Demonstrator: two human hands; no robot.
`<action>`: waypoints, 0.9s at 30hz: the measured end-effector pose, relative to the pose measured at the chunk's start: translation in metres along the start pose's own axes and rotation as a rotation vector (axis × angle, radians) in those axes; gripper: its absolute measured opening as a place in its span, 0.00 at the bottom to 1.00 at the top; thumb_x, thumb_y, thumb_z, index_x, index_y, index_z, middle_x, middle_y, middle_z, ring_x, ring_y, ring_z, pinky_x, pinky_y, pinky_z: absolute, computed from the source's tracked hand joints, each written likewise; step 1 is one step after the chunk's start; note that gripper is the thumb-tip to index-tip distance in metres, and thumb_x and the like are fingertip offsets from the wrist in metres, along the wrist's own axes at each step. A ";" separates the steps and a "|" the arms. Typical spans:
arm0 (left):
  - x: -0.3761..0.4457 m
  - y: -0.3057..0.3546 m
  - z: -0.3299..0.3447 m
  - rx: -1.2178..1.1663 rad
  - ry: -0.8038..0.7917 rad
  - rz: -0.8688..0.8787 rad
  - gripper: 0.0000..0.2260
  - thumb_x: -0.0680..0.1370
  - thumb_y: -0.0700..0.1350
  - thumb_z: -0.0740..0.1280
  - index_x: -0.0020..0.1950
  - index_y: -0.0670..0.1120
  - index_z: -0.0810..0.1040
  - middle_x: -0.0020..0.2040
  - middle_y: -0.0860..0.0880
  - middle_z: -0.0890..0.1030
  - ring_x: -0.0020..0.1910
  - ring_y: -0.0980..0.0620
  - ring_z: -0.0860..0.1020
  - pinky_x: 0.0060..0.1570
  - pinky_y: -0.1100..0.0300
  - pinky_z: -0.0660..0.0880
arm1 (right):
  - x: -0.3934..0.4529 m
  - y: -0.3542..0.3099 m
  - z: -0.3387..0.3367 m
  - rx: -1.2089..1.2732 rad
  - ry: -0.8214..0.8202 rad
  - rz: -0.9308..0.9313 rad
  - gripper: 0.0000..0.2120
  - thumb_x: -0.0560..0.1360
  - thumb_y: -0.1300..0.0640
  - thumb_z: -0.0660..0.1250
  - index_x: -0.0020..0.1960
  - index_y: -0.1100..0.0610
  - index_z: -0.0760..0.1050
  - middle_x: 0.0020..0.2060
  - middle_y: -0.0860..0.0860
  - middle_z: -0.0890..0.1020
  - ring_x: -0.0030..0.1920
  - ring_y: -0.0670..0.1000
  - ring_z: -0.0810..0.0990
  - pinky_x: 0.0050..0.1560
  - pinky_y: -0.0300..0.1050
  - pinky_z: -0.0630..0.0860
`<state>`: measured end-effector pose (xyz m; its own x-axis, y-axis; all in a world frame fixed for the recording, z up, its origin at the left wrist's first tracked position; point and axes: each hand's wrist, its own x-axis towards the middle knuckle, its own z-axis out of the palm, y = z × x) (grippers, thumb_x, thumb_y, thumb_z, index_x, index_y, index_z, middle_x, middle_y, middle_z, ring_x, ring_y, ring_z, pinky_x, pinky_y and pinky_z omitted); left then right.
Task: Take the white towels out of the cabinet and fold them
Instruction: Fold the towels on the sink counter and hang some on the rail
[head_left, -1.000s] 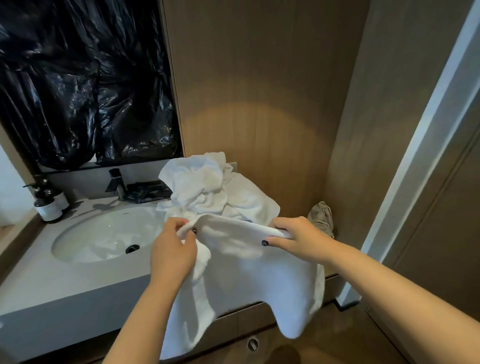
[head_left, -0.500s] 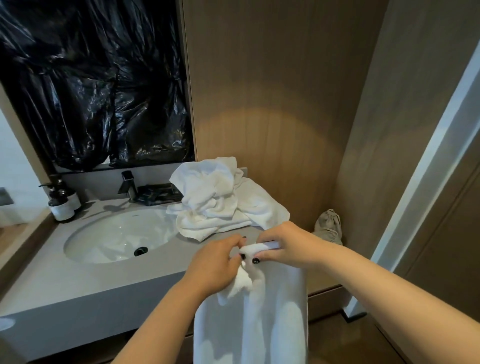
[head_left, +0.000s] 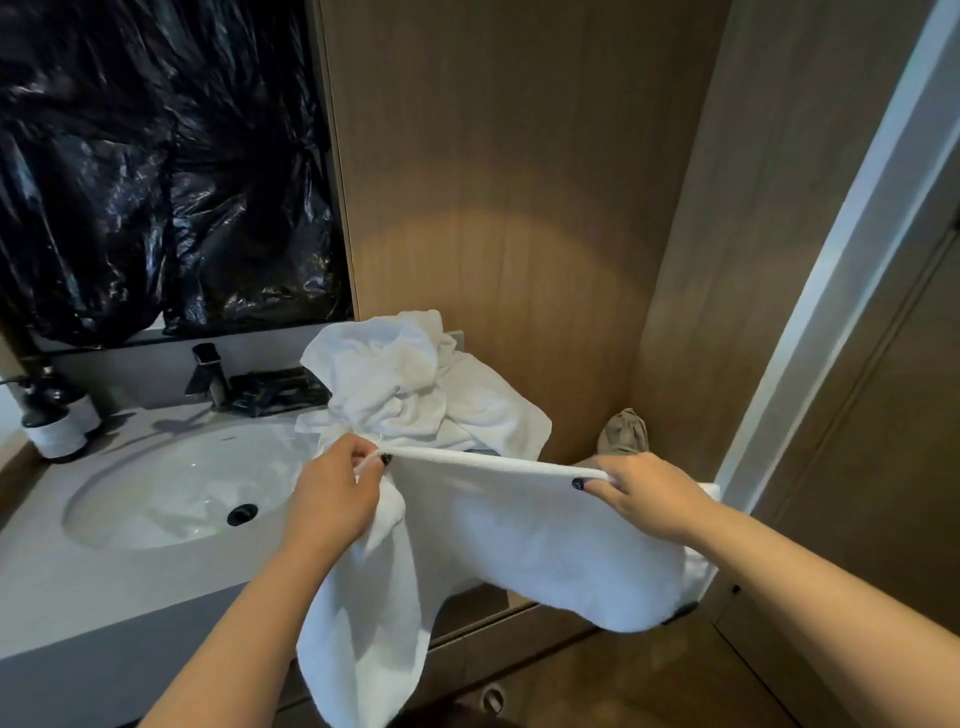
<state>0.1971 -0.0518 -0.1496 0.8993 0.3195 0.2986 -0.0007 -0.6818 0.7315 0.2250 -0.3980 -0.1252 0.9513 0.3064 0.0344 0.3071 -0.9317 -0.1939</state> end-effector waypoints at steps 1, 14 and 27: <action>0.003 -0.003 0.000 -0.033 0.031 -0.030 0.08 0.79 0.48 0.66 0.41 0.58 0.72 0.41 0.61 0.76 0.42 0.59 0.73 0.37 0.65 0.65 | 0.000 0.005 0.002 -0.016 0.004 0.039 0.17 0.80 0.38 0.57 0.53 0.49 0.78 0.40 0.47 0.81 0.37 0.48 0.78 0.34 0.48 0.74; -0.018 -0.010 0.021 -0.455 0.194 -0.391 0.03 0.80 0.52 0.66 0.51 0.55 0.76 0.50 0.54 0.78 0.48 0.53 0.76 0.43 0.57 0.70 | -0.011 -0.058 0.021 0.862 0.159 0.379 0.14 0.80 0.53 0.65 0.64 0.47 0.68 0.49 0.43 0.76 0.42 0.45 0.76 0.35 0.33 0.71; -0.120 0.003 0.046 -0.871 -0.230 -0.593 0.09 0.78 0.40 0.70 0.47 0.52 0.87 0.46 0.46 0.87 0.46 0.48 0.85 0.43 0.57 0.81 | -0.061 -0.133 0.074 1.665 -0.228 0.463 0.22 0.74 0.77 0.54 0.51 0.64 0.85 0.51 0.62 0.84 0.53 0.59 0.83 0.48 0.45 0.79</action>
<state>0.1090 -0.1226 -0.2119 0.9191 0.2519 -0.3028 0.2327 0.2729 0.9335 0.1241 -0.2778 -0.1743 0.8776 0.2504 -0.4088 -0.4588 0.1917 -0.8676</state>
